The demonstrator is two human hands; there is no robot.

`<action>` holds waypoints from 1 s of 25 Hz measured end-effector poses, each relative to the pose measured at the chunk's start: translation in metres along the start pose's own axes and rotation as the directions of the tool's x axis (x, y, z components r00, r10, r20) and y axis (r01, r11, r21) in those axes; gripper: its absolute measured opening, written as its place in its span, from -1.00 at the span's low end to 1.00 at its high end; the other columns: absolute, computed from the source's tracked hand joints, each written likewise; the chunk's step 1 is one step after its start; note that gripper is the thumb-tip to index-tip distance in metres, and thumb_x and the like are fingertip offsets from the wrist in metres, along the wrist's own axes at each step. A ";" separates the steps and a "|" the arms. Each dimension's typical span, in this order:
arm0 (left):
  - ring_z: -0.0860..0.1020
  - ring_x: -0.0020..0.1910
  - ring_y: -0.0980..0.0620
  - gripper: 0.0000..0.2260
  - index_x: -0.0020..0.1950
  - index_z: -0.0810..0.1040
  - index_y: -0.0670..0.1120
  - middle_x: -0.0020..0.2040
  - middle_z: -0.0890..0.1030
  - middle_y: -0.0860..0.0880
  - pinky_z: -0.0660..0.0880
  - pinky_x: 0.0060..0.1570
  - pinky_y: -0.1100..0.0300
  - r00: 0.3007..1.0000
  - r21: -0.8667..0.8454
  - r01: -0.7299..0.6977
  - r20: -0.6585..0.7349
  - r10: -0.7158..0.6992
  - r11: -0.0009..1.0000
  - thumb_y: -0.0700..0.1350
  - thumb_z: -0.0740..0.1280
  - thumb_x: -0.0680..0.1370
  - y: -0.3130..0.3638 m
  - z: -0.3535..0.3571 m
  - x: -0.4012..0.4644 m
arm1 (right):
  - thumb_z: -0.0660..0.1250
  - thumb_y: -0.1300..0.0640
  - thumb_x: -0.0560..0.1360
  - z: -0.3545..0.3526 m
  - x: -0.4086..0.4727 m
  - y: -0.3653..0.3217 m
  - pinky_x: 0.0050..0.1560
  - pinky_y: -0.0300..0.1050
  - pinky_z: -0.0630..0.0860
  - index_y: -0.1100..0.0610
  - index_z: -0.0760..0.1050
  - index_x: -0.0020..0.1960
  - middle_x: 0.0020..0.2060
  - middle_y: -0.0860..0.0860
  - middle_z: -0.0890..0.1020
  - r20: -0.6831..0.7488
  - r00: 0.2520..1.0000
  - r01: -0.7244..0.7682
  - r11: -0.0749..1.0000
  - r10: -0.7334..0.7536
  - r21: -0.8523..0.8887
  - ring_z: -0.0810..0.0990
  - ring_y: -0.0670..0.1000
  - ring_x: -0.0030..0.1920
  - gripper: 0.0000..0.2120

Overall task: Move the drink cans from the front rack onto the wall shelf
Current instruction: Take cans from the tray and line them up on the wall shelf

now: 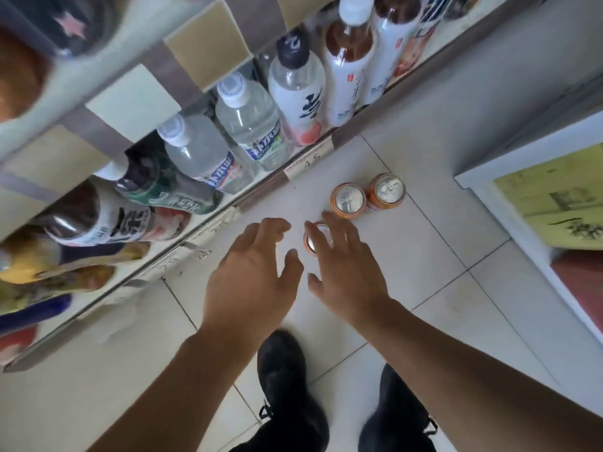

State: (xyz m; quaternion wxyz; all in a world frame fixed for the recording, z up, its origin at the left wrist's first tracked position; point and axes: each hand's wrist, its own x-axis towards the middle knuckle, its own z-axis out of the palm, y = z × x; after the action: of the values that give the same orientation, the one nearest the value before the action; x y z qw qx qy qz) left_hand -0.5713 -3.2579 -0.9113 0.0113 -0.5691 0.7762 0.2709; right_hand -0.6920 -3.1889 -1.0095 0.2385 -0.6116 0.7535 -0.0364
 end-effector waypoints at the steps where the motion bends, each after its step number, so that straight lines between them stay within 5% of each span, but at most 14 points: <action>1: 0.55 0.06 0.13 -0.72 0.24 0.43 0.11 0.11 0.56 0.17 0.54 -0.07 0.11 1.000 0.009 -0.011 -0.005 0.011 1.000 0.01 0.27 0.53 -0.003 0.006 0.006 | 0.57 -0.03 0.30 0.011 0.007 0.005 0.11 0.10 0.57 0.08 0.32 0.48 0.48 0.16 0.32 0.005 1.000 0.027 0.998 -0.027 -0.053 0.35 0.23 0.43 -0.17; 3: 0.55 0.06 0.13 -0.72 0.24 0.43 0.11 0.11 0.56 0.17 0.54 -0.06 0.12 1.000 0.009 -0.018 -0.012 0.018 1.000 0.01 0.27 0.54 -0.008 0.015 0.016 | 0.58 0.00 0.29 0.028 0.019 0.016 0.17 0.09 0.53 0.08 0.33 0.48 0.50 0.16 0.31 0.019 0.998 0.068 0.991 -0.066 -0.112 0.33 0.24 0.45 -0.16; 8: 0.55 0.07 0.10 -0.71 0.26 0.41 0.12 0.11 0.55 0.17 0.55 -0.04 0.07 0.999 0.039 -0.028 0.045 0.026 0.999 0.02 0.26 0.54 -0.018 0.027 0.026 | 0.53 0.26 0.33 0.045 0.032 0.020 -0.10 0.05 0.66 0.05 0.30 0.44 0.45 0.14 0.29 0.087 0.994 0.072 0.996 -0.068 -0.050 0.35 0.20 0.37 -0.25; 12: 0.55 0.08 0.13 -0.72 0.26 0.40 0.13 0.12 0.54 0.19 0.52 -0.05 0.12 0.995 0.065 -0.020 0.096 0.013 0.998 0.02 0.25 0.55 -0.018 0.015 0.017 | 0.43 0.33 0.42 0.040 0.032 0.017 -0.01 0.02 0.63 0.02 0.19 0.46 0.40 0.14 0.25 0.104 0.995 0.008 0.999 -0.002 -0.054 0.37 0.16 0.29 -0.27; 15: 0.56 0.05 0.10 -0.74 0.24 0.42 0.11 0.10 0.55 0.17 0.54 -0.02 0.04 0.995 0.023 0.010 0.095 -0.012 1.000 0.00 0.27 0.55 -0.011 -0.013 0.003 | 0.41 0.25 0.47 0.012 0.007 0.012 0.04 0.02 0.60 -0.02 0.20 0.47 0.39 0.10 0.27 0.101 0.992 -0.081 0.991 0.070 0.109 0.37 0.14 0.28 -0.33; 22: 0.54 0.12 0.08 -0.70 0.25 0.47 0.08 0.14 0.55 0.11 0.50 0.12 -0.02 0.992 -0.092 -0.032 0.117 0.042 0.995 -0.03 0.33 0.53 0.062 -0.135 -0.060 | 0.50 0.08 0.33 -0.197 -0.083 -0.022 0.22 -0.11 0.42 -0.09 0.28 0.46 0.28 0.01 0.46 -0.004 0.992 -0.101 0.818 0.125 0.567 0.47 0.07 0.22 -0.23; 25: 0.48 0.24 0.10 -0.58 0.35 0.42 0.11 0.27 0.49 0.12 0.41 0.19 0.15 0.980 -0.134 -0.120 0.140 0.139 0.984 0.00 0.38 0.50 0.108 -0.211 -0.088 | 0.51 -0.05 0.24 -0.324 -0.115 -0.046 0.21 -0.20 0.41 -0.09 0.25 0.46 0.24 -0.08 0.50 -0.078 0.991 -0.036 0.762 0.113 0.646 0.51 -0.04 0.22 -0.16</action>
State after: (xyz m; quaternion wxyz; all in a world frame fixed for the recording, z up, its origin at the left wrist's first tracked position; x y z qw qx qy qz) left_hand -0.5745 -3.2499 -0.6587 0.0156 -0.4951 0.7902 0.3608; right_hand -0.7655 -3.1687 -0.6707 0.3922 -0.4595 0.7312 -0.3168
